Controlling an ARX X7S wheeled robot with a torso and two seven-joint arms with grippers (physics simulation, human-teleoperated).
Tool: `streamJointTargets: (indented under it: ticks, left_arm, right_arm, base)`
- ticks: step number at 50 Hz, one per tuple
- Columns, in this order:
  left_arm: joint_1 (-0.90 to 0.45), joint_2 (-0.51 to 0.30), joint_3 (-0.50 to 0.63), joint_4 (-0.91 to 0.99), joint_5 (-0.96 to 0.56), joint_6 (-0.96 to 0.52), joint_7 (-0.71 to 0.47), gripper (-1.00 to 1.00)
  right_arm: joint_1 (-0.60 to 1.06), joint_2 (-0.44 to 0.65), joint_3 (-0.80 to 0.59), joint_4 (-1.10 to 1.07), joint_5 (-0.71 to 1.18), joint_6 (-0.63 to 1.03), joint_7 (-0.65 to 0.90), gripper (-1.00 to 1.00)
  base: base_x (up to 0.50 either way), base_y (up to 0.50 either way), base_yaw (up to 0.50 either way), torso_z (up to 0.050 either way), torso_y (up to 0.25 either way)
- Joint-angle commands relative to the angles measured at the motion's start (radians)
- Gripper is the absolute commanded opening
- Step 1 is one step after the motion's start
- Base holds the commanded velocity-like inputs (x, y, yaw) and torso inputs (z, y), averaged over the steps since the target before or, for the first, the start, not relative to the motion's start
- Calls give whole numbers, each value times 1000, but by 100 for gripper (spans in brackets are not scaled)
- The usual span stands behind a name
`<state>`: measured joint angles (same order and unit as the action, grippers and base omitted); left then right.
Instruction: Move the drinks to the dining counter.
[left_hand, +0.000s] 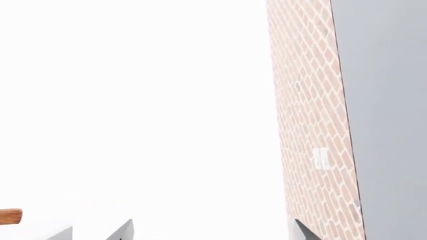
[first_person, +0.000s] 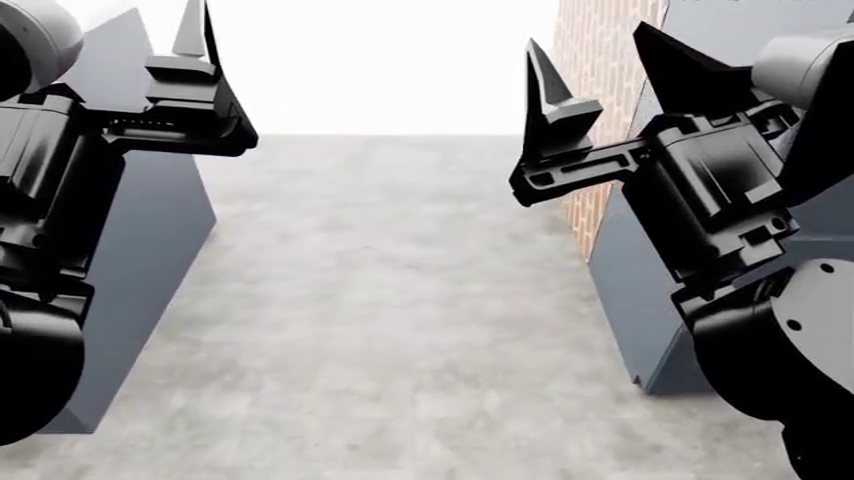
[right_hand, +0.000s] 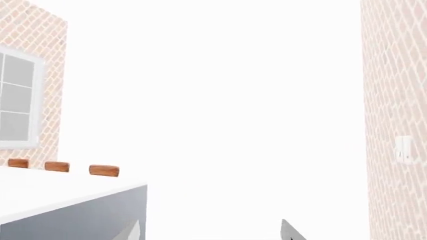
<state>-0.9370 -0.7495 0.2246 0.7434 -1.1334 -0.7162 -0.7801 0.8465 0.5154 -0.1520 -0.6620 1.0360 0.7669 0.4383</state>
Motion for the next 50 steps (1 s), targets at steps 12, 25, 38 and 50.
streamJointTargets:
  ticks: [12, 25, 38, 50]
  left_arm:
    - [-4, -6, 0, 2, -7, 1, -3, 100]
    - [4, -16, -11, 7, -15, 9, -6, 100]
    - [18, -16, -14, 3, -16, 20, -2, 100]
    - [17, -16, -12, 4, -16, 21, -4, 100]
  right_arm:
    - [9, -1, -11, 9, 2, -1, 4, 100]
    - [29, -4, -23, 13, 7, 9, 12, 100]
    - [24, -1, -22, 12, 13, 9, 23, 100]
    - [16, 3, -15, 8, 22, 3, 30, 100]
  base:
    - [242, -499, 0, 0, 1]
    - [243, -499, 0, 0, 1]
    - [123, -500, 0, 0, 0]
    - [-83, -500, 0, 0, 1]
